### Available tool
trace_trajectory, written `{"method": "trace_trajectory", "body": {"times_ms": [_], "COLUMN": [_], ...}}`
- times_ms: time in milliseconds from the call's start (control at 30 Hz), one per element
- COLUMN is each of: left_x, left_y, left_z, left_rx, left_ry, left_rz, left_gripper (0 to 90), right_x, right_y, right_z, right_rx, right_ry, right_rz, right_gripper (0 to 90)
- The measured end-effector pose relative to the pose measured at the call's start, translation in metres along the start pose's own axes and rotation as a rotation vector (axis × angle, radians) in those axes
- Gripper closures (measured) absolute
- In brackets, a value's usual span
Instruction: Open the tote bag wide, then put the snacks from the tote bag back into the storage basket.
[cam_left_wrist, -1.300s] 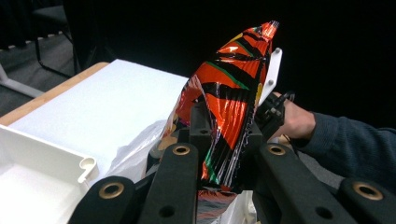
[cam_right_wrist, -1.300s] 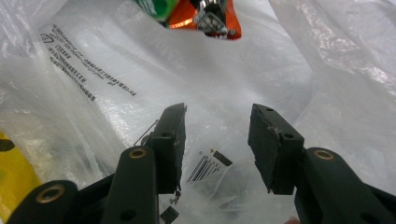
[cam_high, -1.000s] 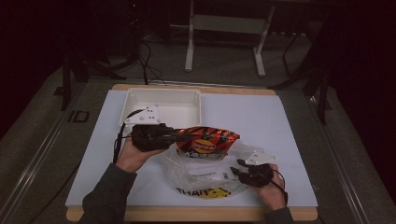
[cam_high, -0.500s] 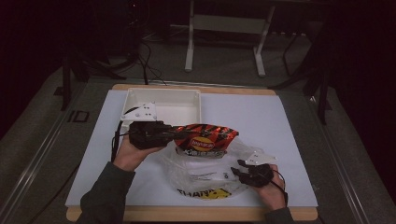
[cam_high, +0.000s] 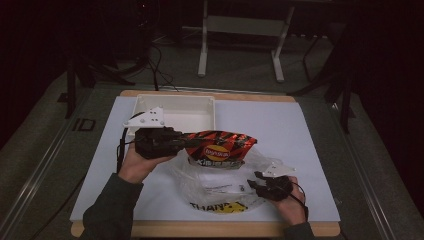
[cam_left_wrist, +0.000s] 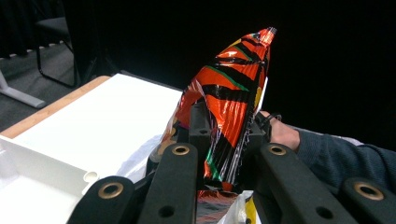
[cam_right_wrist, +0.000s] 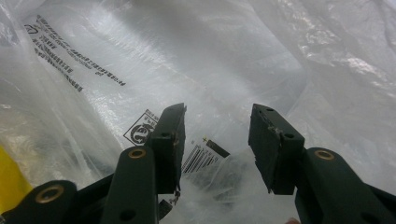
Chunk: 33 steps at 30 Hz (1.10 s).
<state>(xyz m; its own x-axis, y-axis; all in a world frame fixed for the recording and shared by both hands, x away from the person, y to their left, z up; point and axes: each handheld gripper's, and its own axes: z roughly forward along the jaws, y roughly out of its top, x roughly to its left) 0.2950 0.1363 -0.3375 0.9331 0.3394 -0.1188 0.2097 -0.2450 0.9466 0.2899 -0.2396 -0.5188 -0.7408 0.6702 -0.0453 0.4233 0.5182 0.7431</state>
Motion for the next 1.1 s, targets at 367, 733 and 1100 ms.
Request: {"method": "trace_trajectory", "body": {"times_ms": [367,733,1100], "left_x": [0.0,0.004,0.016], "left_y": [0.01,0.015,0.018], "left_z": [-0.007,-0.017,-0.029], "left_rx": [-0.012,-0.032,-0.063], "left_ry": [0.015,0.032,0.059], "left_rz": [0.011,0.01,-0.011], "left_gripper": [82.2,82.2,82.2], "right_x": [0.001,0.001,0.001], "right_y": [0.0,-0.002,-0.003], "right_z": [0.0,0.001,0.002], "right_rx": [0.001,0.007,0.008], "right_ry": [0.005,0.007,0.008], "right_rz": [-0.002,0.003,0.001], "right_gripper": [55.4,55.3,55.1]}}
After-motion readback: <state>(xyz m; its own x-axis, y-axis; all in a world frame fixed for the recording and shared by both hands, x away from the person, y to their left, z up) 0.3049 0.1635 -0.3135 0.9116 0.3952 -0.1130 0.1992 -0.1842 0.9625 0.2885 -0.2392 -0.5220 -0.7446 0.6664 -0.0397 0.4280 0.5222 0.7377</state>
